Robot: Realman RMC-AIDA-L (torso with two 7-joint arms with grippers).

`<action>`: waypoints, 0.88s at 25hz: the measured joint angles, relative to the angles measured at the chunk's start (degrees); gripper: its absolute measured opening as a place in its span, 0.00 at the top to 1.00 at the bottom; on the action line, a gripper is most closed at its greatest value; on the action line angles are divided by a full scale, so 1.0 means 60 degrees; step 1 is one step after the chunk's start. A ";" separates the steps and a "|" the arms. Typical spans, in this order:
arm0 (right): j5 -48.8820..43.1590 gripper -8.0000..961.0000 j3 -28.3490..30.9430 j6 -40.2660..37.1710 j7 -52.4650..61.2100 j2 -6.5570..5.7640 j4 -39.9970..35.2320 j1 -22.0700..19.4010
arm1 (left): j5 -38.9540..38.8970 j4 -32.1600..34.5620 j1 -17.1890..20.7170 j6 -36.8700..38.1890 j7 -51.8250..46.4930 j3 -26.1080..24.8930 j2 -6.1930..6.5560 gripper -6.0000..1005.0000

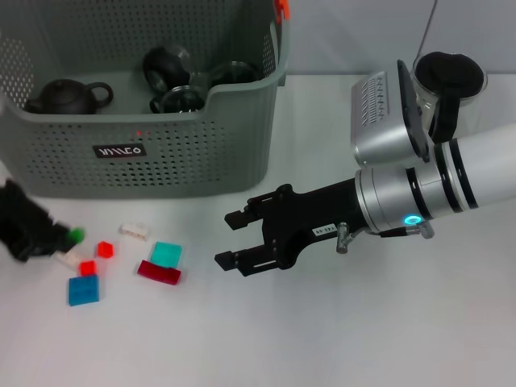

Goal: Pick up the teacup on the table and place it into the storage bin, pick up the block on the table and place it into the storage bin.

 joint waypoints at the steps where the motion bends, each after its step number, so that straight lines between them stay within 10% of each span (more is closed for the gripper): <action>1: -0.0011 0.28 -0.0010 -0.0006 0.0000 -0.0001 0.0001 -0.0001 | -0.0228 -0.0027 -0.0249 0.0267 -0.0152 -0.0497 0.0033 0.86; 5: -0.0028 0.28 -0.0045 -0.0049 -0.0007 0.0000 0.0001 0.0000 | -0.1829 -0.0156 -0.0955 0.1322 -0.0616 -0.1777 0.0306 0.86; 9: -0.0032 0.28 -0.0092 -0.0159 -0.0014 0.0000 0.0001 0.0000 | -0.4425 -0.0488 -0.1345 0.1494 -0.1665 -0.2013 0.1018 0.86; 15: -0.0028 0.28 -0.0118 -0.0283 -0.0015 0.0000 0.0001 -0.0022 | -0.5294 -0.1898 -0.2137 -0.1079 -0.2554 -0.1500 0.2029 0.86; 22: -0.0011 0.28 -0.0130 -0.0287 -0.0015 0.0010 0.0003 -0.0082 | -0.4012 -0.3407 -0.2778 -0.4005 -0.3176 -0.0172 0.2201 0.86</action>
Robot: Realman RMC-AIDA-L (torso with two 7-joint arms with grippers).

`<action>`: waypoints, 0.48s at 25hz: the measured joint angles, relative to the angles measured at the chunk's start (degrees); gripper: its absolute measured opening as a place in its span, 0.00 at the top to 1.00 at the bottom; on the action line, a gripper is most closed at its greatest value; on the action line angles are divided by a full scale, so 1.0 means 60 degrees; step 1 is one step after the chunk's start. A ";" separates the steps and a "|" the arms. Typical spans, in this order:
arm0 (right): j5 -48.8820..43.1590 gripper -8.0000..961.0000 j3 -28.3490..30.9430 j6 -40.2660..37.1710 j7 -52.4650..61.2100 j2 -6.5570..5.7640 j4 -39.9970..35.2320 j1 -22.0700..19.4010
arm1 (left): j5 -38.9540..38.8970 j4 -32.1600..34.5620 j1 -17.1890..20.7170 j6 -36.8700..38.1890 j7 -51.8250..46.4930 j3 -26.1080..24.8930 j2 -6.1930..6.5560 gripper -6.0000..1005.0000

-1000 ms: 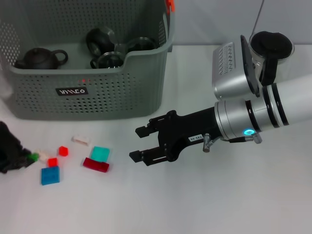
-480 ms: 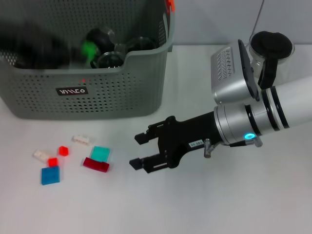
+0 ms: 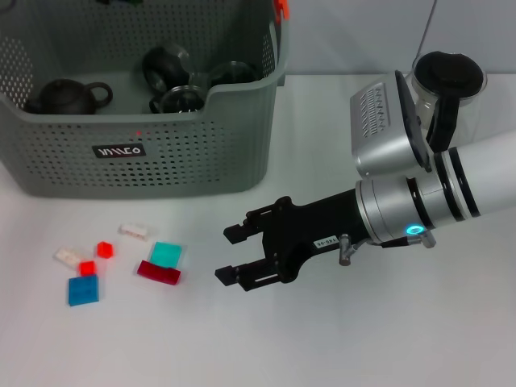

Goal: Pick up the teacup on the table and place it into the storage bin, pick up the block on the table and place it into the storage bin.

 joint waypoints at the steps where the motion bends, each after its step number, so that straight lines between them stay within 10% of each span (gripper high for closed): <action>1: 0.0000 0.28 0.0000 0.0002 0.0000 0.0005 0.0004 -0.0002 | 0.0119 -0.0069 -0.0032 -0.0181 -0.0080 0.0072 -0.0032 0.86; 8: -0.0005 0.28 0.0000 0.0002 0.0000 0.0005 0.0013 -0.0017 | 0.0262 0.0024 -0.0067 -0.0453 -0.0281 0.0112 -0.0210 0.80; 12: -0.0019 0.28 0.0000 0.0018 0.0000 -0.0001 0.0012 -0.0019 | -0.0026 0.0926 0.0203 0.0090 -0.0444 -0.0114 -0.0263 0.55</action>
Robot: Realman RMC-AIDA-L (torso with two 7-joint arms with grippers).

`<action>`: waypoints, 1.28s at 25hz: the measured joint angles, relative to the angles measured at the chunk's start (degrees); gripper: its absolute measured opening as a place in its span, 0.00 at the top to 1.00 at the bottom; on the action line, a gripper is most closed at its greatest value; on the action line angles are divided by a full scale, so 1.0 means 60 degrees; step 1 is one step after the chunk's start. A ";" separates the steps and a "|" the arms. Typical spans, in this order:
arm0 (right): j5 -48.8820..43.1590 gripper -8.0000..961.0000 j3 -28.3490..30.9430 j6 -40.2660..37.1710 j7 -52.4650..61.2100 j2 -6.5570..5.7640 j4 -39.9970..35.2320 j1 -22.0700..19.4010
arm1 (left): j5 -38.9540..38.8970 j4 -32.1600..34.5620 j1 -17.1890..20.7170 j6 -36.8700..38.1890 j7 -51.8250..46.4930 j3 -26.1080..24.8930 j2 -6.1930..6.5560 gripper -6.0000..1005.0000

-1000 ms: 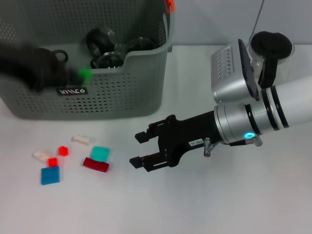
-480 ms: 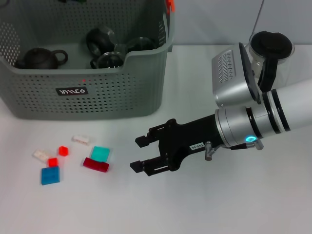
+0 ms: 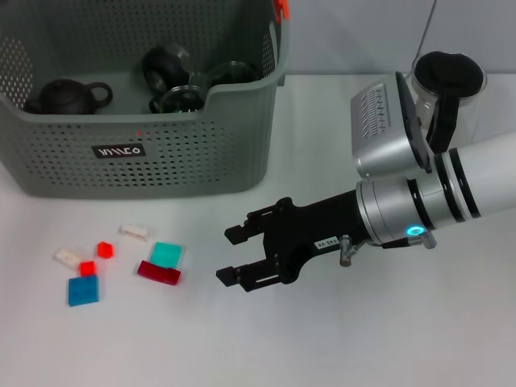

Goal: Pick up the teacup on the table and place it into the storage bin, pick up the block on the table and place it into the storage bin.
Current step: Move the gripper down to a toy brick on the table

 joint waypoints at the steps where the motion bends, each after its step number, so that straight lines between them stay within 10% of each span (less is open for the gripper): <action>1: -0.0003 0.28 0.0001 0.0008 -0.0002 -0.0003 0.0000 -0.0002 | -0.0187 0.0263 0.0086 0.0287 0.0005 -0.0118 -0.0029 0.53; 12: 0.0008 0.28 0.0047 0.0088 -0.0014 -0.0009 0.0000 0.0001 | -0.2747 0.3385 0.2339 0.5293 0.2441 0.0194 -0.0561 0.24; 16: 0.0036 0.28 0.0060 0.0106 0.0004 -0.0009 0.0003 -0.0003 | -0.1874 0.4347 0.3661 0.5259 0.3539 0.1698 -0.0993 0.12; 22: 0.0047 0.28 0.0061 0.0106 0.0062 -0.0007 0.0033 -0.0004 | 0.1434 0.3861 0.3906 0.3810 0.4928 0.2053 -0.1798 0.05; 32: 0.0077 0.28 0.0059 0.0101 0.0142 0.0020 0.0099 -0.0001 | 0.3745 0.1659 0.3326 0.1563 0.5508 0.2211 -0.1690 0.09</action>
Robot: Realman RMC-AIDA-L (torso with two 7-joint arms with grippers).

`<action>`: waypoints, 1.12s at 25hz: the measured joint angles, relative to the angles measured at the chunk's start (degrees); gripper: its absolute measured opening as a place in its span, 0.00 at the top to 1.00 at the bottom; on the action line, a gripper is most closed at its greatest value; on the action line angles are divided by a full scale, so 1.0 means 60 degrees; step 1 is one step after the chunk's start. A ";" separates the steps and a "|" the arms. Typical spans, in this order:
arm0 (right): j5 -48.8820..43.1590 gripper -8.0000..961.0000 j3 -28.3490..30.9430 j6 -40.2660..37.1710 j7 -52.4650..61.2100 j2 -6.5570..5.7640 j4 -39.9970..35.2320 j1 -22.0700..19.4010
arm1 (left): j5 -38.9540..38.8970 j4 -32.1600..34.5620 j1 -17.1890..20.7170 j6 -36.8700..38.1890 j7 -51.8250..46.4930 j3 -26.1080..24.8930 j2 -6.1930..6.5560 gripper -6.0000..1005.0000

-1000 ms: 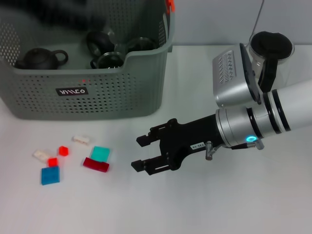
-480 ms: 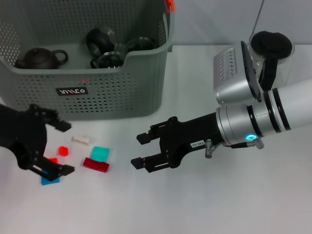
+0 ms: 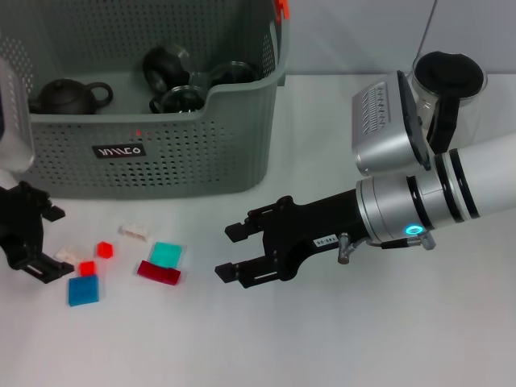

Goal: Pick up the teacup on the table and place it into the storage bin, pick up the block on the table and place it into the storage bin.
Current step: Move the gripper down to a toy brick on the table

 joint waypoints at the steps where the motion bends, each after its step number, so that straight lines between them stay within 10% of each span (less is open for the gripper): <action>1: 0.0020 0.28 0.0000 -0.0001 0.0003 0.0007 0.0008 0.0000 | 0.0172 -0.0088 -0.0035 -0.0093 0.0020 0.0041 -0.0017 0.10; 24: 0.0119 0.28 -0.0043 0.0001 0.0005 0.0018 0.0137 0.0000 | 0.0898 -0.1182 -0.0024 -0.1913 0.0102 0.1619 -0.0024 0.24; 28: 0.0120 0.28 -0.0047 0.0001 0.0006 0.0029 0.0137 0.0000 | 0.0904 -0.1255 0.0015 -0.2047 0.0105 0.1784 -0.0001 0.42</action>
